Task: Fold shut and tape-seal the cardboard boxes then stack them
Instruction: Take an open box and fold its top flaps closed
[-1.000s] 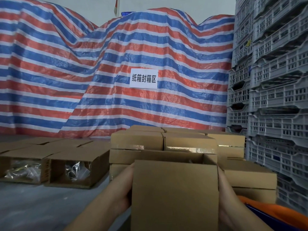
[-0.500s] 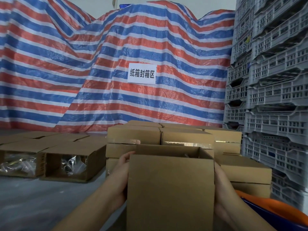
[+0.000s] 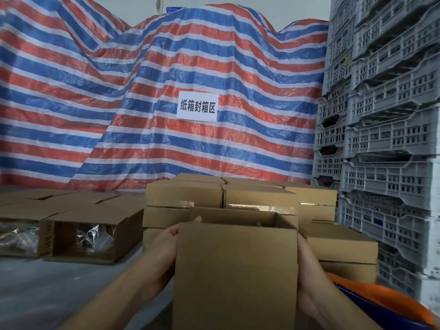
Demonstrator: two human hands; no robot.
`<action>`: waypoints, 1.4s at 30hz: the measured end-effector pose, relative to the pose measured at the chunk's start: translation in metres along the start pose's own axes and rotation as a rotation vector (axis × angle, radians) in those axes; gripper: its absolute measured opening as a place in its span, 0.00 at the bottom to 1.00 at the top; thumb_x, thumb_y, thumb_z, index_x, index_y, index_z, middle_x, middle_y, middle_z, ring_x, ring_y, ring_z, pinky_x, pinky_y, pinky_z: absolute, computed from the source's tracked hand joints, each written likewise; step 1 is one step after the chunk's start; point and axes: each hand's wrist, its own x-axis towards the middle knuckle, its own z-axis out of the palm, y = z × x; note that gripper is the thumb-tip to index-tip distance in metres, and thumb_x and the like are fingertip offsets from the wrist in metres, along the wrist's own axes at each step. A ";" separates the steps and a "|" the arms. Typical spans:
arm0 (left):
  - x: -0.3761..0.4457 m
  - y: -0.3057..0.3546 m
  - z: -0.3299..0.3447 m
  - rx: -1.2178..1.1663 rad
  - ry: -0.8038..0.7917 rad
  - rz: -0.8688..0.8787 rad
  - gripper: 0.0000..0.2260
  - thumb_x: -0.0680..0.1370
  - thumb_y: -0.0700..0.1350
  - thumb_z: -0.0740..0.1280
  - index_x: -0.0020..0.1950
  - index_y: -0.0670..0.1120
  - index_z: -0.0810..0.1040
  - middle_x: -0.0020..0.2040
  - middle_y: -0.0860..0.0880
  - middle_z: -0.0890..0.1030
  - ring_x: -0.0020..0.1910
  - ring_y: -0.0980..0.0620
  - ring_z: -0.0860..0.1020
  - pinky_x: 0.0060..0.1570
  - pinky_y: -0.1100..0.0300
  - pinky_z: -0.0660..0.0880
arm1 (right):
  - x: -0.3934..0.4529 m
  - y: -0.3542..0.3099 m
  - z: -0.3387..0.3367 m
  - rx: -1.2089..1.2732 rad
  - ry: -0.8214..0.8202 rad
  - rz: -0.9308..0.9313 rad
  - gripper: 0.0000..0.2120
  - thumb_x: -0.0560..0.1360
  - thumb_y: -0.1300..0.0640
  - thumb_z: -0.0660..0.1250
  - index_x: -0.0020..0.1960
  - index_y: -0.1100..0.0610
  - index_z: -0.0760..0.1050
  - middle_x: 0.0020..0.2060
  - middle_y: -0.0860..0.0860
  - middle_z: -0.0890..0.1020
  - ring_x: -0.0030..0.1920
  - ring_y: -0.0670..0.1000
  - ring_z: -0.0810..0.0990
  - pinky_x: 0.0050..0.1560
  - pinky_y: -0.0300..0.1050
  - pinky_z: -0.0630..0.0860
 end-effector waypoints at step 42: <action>0.008 -0.002 -0.018 0.294 -0.134 0.063 0.19 0.68 0.58 0.71 0.55 0.50 0.85 0.49 0.49 0.85 0.49 0.49 0.83 0.48 0.56 0.75 | 0.015 0.001 -0.012 -0.127 -0.087 0.137 0.19 0.73 0.47 0.69 0.44 0.63 0.85 0.41 0.63 0.86 0.34 0.59 0.86 0.39 0.49 0.77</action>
